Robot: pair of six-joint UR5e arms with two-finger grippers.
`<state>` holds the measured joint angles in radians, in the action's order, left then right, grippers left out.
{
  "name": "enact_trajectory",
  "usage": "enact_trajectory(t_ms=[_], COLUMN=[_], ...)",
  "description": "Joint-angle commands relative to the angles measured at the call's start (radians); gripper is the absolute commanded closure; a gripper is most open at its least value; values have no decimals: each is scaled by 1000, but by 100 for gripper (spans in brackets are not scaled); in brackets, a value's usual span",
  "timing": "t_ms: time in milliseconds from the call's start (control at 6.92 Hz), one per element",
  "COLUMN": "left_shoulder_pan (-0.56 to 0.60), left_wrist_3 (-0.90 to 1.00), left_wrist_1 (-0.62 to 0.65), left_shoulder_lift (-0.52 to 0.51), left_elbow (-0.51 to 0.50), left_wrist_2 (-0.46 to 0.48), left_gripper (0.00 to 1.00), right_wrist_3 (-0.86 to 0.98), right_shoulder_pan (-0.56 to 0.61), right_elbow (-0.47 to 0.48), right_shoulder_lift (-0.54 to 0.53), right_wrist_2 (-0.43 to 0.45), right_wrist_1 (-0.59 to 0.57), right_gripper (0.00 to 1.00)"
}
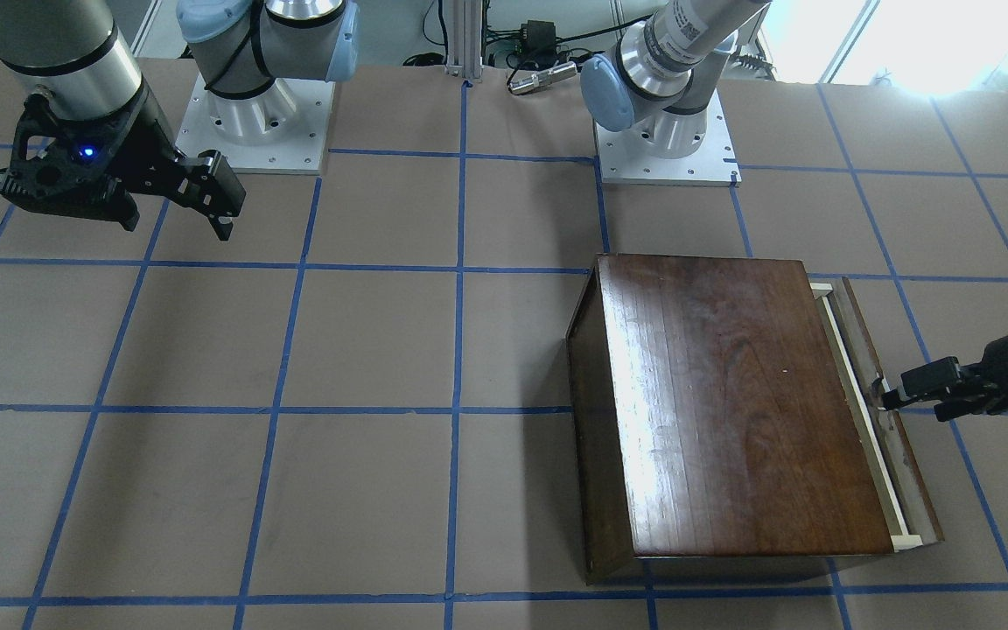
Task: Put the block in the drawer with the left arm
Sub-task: 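Pull the drawer outward from the cabinet with the left gripper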
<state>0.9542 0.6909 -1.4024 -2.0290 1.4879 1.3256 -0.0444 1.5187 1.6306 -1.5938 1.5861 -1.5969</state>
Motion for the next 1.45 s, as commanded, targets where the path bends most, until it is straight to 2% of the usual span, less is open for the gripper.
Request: enact_trajectory(t_ms=[0,1301], left_shoulder_pan=[-6,-31], left_wrist_3=[6,13], left_wrist_1=[13,16], left_shoulder_lift=[0,0], left_elbow=[0,-9], left_wrist_2=[6,43], left_gripper=[0,0], right_wrist_3=[0,0], right_shoulder_pan=[0,0], right_elbow=[0,2], right_shoulder_lift=[0,0], right_wrist_2=[0,0], right_wrist_1=[0,0], right_gripper=[0,0])
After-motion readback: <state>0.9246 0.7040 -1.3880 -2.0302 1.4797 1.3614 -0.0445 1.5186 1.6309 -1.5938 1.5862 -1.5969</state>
